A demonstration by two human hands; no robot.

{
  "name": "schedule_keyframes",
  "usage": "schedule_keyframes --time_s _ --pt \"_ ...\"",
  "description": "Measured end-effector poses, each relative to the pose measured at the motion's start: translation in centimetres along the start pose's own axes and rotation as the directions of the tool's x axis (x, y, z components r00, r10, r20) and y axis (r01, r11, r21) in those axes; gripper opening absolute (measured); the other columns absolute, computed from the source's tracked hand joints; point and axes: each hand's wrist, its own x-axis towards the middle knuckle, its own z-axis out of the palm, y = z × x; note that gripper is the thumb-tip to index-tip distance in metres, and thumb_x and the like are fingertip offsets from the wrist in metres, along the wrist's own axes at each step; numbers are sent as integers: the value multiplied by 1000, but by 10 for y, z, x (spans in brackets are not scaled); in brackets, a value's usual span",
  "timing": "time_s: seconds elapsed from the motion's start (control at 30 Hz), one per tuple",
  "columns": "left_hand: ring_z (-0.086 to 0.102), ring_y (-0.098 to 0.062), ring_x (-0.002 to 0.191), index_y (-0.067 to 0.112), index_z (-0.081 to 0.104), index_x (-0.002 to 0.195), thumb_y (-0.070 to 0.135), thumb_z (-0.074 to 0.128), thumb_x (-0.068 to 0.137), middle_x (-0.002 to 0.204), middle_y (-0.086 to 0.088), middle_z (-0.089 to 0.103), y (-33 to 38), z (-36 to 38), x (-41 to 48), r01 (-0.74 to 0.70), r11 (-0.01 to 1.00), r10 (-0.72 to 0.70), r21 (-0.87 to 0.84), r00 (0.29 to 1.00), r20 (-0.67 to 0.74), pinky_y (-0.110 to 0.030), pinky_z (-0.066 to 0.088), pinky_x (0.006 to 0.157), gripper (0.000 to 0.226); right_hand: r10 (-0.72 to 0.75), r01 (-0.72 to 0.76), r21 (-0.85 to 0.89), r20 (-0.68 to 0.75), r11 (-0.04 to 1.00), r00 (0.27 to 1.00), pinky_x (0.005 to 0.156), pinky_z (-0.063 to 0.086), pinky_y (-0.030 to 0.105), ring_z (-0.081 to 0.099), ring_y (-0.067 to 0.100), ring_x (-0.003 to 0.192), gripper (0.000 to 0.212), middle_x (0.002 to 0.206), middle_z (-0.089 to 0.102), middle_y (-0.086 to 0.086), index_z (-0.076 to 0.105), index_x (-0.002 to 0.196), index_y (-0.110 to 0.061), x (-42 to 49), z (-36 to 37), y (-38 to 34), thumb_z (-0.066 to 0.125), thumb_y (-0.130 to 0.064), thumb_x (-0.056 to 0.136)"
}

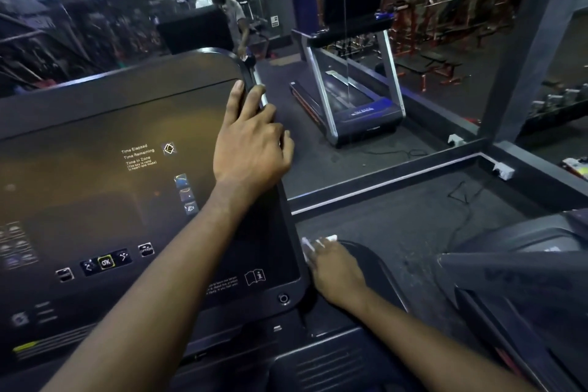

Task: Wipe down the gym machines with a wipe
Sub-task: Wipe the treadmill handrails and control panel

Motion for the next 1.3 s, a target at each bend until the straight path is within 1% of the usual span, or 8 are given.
schedule_keyframes --time_s 0.13,0.27,0.4,0.57,0.67,0.93,1.1,1.3 --pt "34 -26 145 16 80 92 40 38 99 106 -1 69 -1 -2 -2 -18 1000 18 16 1000 7 -47 5 126 49 -182 184 9 -109 983 977 113 42 37 51 21 136 54 147 55 -2 57 142 -21 -51 7 -8 40 -23 90" --pt "36 -26 144 16 80 93 39 43 99 104 -1 72 5 -7 -12 -32 998 33 -49 999 13 -48 7 126 44 156 -171 -121 -124 978 980 116 36 48 52 26 137 58 146 57 6 59 141 -19 -73 -6 -5 28 -42 97" --pt "42 -27 139 13 78 91 38 46 97 97 -1 73 38 1 -63 -134 982 149 -131 983 106 -49 3 126 41 -54 41 -146 -88 988 995 117 27 45 53 22 134 52 144 59 2 60 140 -21 -116 6 -35 39 -43 97" --pt "54 -29 117 14 77 78 32 54 93 79 0 63 54 15 -110 -230 965 252 -124 945 208 -50 7 127 33 250 -253 4 -168 968 954 121 19 46 41 30 144 51 152 50 6 58 141 -26 -115 1 -23 31 -44 102" --pt "54 -28 109 14 77 80 33 53 95 79 1 61 57 17 -110 -238 963 258 -124 948 187 -50 9 126 34 -30 29 -10 -80 1000 996 119 17 42 42 21 144 53 154 48 1 50 147 -26 -132 6 -46 38 -47 101" --pt "53 -28 111 11 77 86 35 45 97 86 0 63 58 19 -112 -232 968 248 -97 946 211 -50 3 127 41 262 -261 40 -7 964 965 126 8 47 15 25 155 85 165 26 9 32 158 -14 -60 -8 -18 -6 -54 93" --pt "53 -29 110 7 75 85 35 49 96 85 -2 63 58 22 -113 -231 970 242 -81 953 184 -49 2 127 39 97 -93 82 -48 992 994 125 18 39 22 17 153 61 165 27 -2 32 158 -20 -116 5 -51 17 -47 105" --pt "53 -30 110 6 75 86 35 47 97 85 -4 64 58 22 -114 -243 968 250 -59 948 195 -51 5 127 41 332 -321 159 -51 934 942 126 15 38 20 20 154 76 165 27 5 29 159 -17 -118 -10 1 10 -57 97"
